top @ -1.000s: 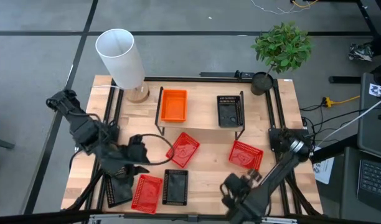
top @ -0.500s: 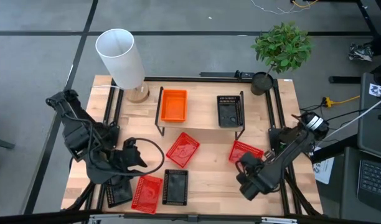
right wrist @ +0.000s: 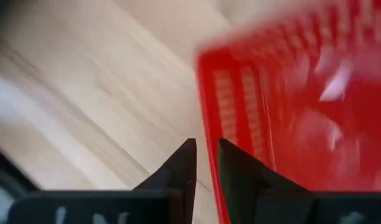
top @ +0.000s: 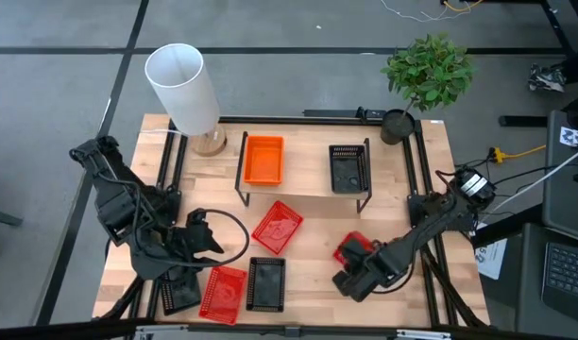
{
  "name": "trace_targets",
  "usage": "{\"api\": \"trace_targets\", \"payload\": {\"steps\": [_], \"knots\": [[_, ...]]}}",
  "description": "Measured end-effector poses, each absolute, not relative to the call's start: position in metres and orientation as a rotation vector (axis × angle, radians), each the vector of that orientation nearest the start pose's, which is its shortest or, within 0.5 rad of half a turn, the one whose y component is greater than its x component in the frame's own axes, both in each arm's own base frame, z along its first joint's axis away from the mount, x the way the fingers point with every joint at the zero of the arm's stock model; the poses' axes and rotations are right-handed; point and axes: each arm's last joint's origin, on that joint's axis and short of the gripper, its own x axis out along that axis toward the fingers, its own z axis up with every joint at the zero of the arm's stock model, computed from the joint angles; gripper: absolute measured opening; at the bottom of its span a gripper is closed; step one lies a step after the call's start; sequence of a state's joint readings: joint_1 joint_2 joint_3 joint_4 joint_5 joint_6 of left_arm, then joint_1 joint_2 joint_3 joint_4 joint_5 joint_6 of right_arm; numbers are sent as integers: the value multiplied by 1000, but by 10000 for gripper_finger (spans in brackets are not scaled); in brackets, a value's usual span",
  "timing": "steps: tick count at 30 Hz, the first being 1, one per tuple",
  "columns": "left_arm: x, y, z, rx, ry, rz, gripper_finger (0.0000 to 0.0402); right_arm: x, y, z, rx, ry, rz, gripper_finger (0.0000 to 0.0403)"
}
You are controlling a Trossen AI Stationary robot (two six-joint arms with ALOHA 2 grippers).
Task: Stack baskets on shelf by color
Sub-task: Put the right red bin on the shelf
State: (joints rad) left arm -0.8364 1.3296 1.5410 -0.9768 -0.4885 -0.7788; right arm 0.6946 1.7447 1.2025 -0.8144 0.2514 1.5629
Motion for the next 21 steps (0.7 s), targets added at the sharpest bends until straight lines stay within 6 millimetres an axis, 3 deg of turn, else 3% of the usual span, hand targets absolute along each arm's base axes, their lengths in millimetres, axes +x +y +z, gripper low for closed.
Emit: {"api": "trace_targets", "payload": {"steps": [5, 11, 16, 21], "knots": [[179, -177, 406, -278, 679, -76, 125, 277, 207, 223, 718, 958, -526, 65], [179, -177, 406, -278, 679, -76, 125, 286, 209, 277, 595, 887, -469, 65], [179, -178, 406, -278, 679, -76, 125, 272, 220, 308, 454, 1054, -307, 65], [179, -177, 406, -278, 679, -76, 125, 247, 242, 316, 335, 1258, -47, 65]]}}
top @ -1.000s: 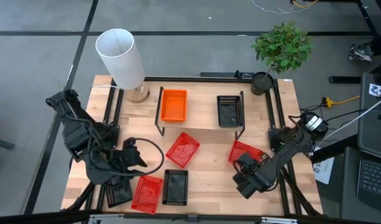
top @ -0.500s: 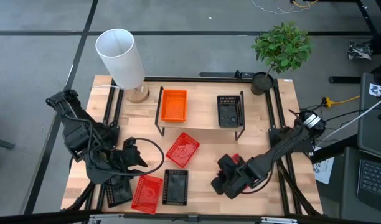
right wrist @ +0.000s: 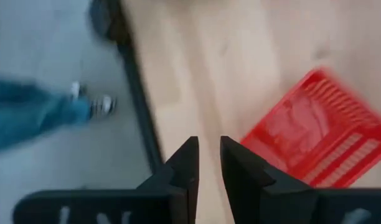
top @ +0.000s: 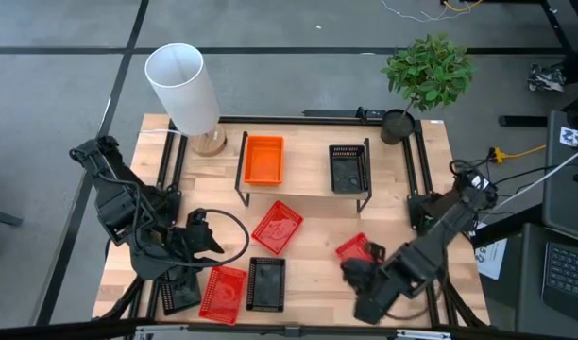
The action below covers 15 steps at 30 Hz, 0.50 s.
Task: Stack baskets on shelf by color
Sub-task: Put the right red bin on the shelf
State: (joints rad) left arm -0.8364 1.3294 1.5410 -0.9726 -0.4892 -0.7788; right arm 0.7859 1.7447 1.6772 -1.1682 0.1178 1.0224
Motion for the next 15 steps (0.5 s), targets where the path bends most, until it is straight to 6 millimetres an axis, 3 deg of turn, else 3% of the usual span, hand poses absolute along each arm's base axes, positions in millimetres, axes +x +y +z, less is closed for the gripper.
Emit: {"api": "trace_targets", "payload": {"steps": [6, 11, 15], "knots": [[179, -178, 406, -277, 679, -76, 125, 222, 262, 307, 241, 1341, 60, 65], [179, -177, 406, -277, 679, -76, 125, 209, 271, 298, 141, 1303, 68, 65], [179, -177, 406, -277, 679, -76, 125, 202, 273, 288, 195, 1397, 59, 65]]}}
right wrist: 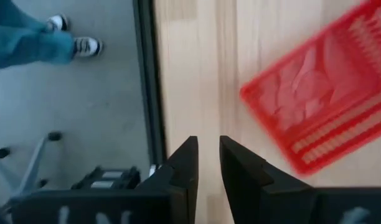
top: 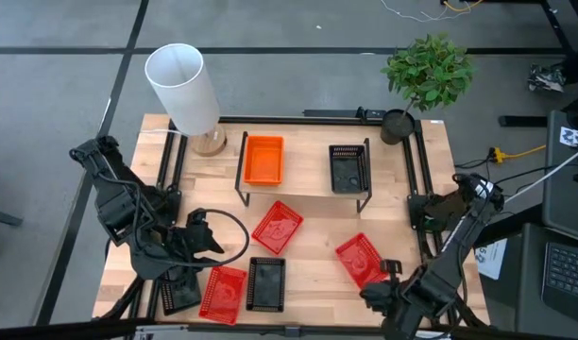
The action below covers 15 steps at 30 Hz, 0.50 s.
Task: Stack baskets on shelf by color
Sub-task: Put the right red bin on the shelf
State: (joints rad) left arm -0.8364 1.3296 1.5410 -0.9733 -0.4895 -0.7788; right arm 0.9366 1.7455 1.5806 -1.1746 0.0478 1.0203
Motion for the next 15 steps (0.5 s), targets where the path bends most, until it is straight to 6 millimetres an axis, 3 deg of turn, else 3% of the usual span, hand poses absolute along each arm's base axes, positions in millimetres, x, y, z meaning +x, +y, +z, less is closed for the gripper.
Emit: {"api": "trace_targets", "payload": {"steps": [4, 15], "knots": [[179, -177, 406, -277, 679, -76, 125, 203, 274, 287, 241, 1426, 72, 65], [179, -177, 406, -283, 679, -73, 125, 207, 278, 286, 117, 1307, 137, 65]]}}
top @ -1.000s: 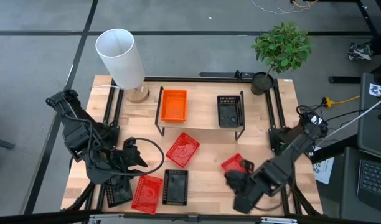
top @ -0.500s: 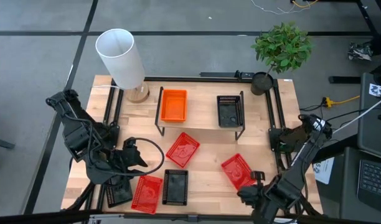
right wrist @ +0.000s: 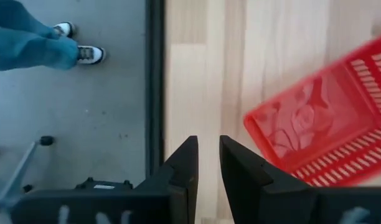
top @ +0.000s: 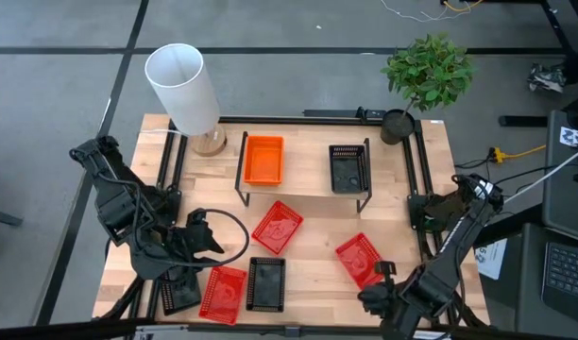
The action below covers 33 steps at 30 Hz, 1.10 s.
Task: Stack baskets on shelf by color
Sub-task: Put the right red bin on the shelf
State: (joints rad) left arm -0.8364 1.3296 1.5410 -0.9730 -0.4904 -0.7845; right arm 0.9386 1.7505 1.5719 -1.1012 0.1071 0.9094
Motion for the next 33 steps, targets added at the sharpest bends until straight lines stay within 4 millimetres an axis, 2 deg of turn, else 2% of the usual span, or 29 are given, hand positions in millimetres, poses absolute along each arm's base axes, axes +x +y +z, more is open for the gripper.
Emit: {"api": "trace_targets", "payload": {"steps": [5, 12, 18, 27, 33], "knots": [[179, -177, 406, -285, 678, -72, 125, 212, 283, 289, 112, 1243, 202, 65], [179, -177, 406, -310, 680, -63, 125, 212, 282, 289, 142, 1163, 82, 65], [179, -177, 406, -327, 681, -58, 125, 203, 275, 281, 233, 1323, -55, 65], [179, -177, 406, -327, 681, -58, 125, 196, 277, 242, 301, 1530, 48, 65], [179, -177, 406, -324, 671, -46, 125, 203, 270, 236, 317, 1530, 22, 65]]}}
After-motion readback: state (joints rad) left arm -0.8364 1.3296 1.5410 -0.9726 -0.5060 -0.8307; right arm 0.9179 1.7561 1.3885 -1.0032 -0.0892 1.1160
